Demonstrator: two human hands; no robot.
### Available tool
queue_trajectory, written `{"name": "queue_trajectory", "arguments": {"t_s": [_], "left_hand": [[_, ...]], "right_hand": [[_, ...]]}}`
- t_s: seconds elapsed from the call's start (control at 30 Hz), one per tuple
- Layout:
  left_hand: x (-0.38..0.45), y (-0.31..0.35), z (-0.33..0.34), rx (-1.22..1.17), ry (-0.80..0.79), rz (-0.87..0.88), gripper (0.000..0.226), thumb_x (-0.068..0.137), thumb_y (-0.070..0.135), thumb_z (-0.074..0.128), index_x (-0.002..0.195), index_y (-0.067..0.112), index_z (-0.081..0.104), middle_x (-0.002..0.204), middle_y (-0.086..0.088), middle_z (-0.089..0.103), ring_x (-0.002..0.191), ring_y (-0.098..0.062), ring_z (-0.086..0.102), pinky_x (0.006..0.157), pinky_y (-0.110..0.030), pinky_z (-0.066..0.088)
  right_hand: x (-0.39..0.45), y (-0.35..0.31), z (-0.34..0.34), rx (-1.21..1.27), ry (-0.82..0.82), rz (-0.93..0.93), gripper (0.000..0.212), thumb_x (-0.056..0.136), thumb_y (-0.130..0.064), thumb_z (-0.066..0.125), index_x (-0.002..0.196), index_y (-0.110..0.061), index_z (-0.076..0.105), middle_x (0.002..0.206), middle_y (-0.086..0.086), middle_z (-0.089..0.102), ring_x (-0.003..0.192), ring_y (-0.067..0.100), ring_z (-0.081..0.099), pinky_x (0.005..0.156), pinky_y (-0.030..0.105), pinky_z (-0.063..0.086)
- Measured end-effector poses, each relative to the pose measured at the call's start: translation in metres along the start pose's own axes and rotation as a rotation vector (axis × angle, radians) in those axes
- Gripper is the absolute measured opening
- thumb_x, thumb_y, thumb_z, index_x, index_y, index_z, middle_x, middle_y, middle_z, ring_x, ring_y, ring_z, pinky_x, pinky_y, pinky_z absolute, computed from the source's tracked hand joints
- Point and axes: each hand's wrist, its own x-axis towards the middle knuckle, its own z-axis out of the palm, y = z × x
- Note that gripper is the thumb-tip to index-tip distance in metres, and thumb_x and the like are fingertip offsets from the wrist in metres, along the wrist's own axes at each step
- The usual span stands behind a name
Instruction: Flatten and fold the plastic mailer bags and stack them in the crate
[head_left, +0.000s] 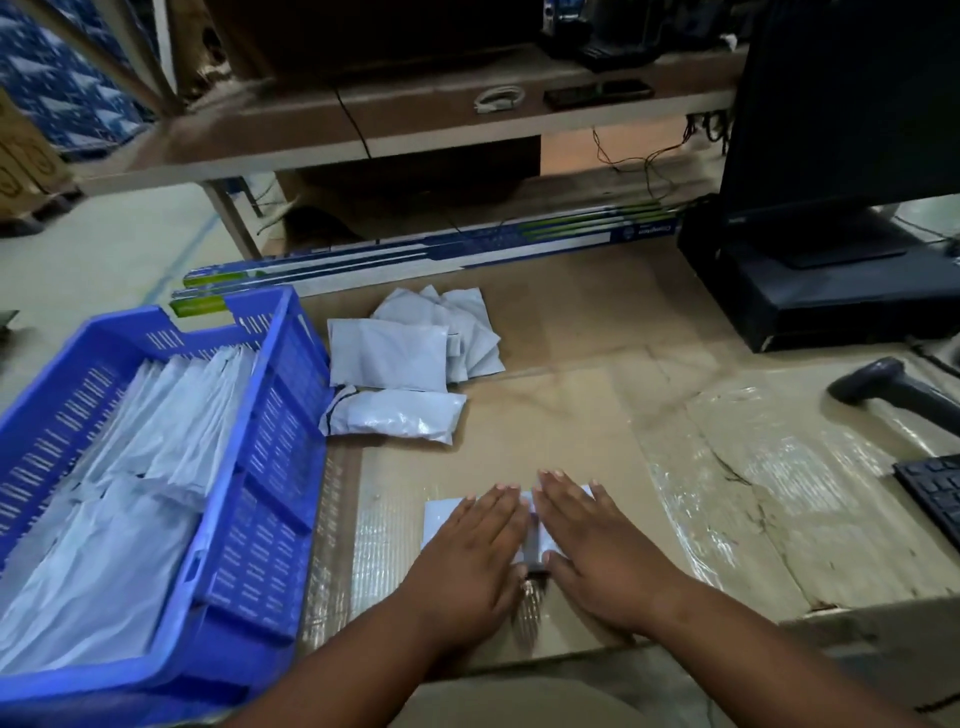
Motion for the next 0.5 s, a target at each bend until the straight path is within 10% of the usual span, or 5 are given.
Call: {"name": "queue_trajectory", "arguments": {"t_s": [0.5], "left_hand": [[-0.041,-0.026,0.007,-0.037,-0.013,-0.183,0.091,0.103,0.073,0.037,0.171,0.017,0.010,0.178,-0.002,0.003,0.164,-0.018,-0.001,0.131,-0.048,0.017]], "right_hand": [[-0.019,0.008,0.039,-0.106,0.041,0.117,0.091,0.100,-0.074,0.031,0.169,-0.016,0.015,0.177,0.005,0.002,0.163,0.023,0.006,0.129,0.059,0.013]]}}
